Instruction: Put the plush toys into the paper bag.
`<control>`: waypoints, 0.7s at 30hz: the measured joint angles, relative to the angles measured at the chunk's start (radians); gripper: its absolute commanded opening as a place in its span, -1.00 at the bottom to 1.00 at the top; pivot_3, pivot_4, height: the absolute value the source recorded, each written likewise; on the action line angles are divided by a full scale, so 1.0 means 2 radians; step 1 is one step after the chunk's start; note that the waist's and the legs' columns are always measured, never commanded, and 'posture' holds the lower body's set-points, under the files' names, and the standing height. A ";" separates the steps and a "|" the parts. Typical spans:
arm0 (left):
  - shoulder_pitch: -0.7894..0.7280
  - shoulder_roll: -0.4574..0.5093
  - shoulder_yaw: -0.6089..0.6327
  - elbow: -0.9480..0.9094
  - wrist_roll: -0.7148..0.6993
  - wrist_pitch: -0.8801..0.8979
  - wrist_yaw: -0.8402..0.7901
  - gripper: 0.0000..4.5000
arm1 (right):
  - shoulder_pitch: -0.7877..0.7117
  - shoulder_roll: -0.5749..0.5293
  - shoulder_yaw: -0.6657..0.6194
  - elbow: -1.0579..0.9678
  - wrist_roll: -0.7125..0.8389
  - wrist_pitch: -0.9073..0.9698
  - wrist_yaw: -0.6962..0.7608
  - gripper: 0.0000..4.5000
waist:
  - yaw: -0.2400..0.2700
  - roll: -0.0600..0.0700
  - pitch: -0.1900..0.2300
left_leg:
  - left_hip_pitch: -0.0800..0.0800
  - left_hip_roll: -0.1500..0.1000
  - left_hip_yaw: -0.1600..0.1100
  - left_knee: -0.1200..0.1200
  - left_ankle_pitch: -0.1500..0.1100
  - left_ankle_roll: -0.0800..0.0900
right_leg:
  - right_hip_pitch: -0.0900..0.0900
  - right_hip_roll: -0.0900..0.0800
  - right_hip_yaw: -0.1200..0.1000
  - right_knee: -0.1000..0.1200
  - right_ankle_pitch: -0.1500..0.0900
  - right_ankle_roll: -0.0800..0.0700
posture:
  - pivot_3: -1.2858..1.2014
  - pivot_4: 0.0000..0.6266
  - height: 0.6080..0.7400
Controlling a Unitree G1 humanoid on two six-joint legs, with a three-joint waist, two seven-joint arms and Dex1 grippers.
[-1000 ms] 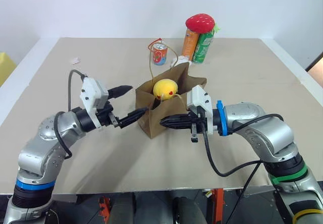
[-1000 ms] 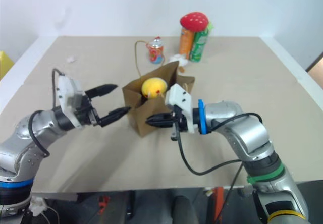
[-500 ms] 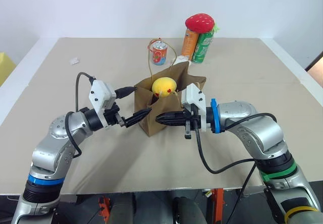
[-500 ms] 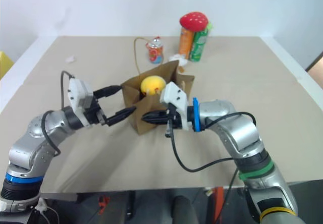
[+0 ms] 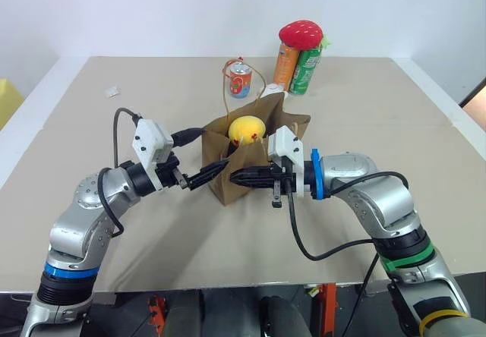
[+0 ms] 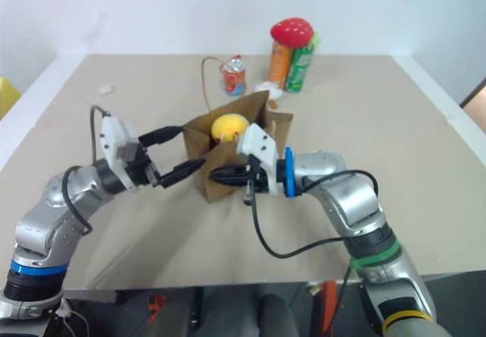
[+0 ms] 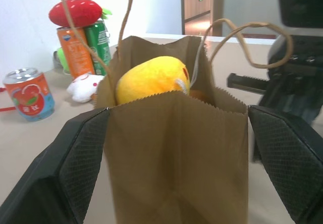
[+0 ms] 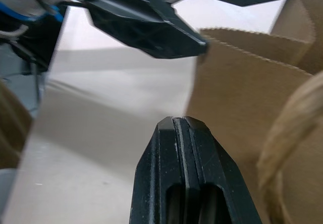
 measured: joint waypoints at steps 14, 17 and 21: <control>0.003 0.032 0.037 -0.003 -0.042 0.021 -0.013 1.00 | 0.031 -0.096 -0.076 -0.065 0.088 0.013 0.079 -0.98 | -0.001 0.000 0.000 | 0.000 0.000 0.000 -0.001 0.000 0.000 | -0.001 0.000 0.000 0.000 0.000 0.000 | 0.03 -0.52 1.00; -0.007 0.051 0.056 -0.002 -0.060 0.035 -0.017 1.00 | 0.031 -0.089 -0.072 -0.066 0.080 -0.001 0.074 -0.98 | -0.001 0.000 0.000 | 0.000 0.000 0.000 -0.001 0.000 0.000 | -0.002 0.000 0.000 0.000 0.000 0.000 | 0.03 -0.52 1.00; -0.003 0.061 0.058 -0.002 -0.067 0.039 -0.024 1.00 | 0.030 -0.102 -0.074 -0.060 0.072 -0.021 0.086 -0.98 | 0.001 0.000 0.000 | 0.000 0.000 0.000 -0.001 0.000 0.000 | -0.002 0.000 0.000 0.000 0.000 0.000 | 0.03 -0.52 1.00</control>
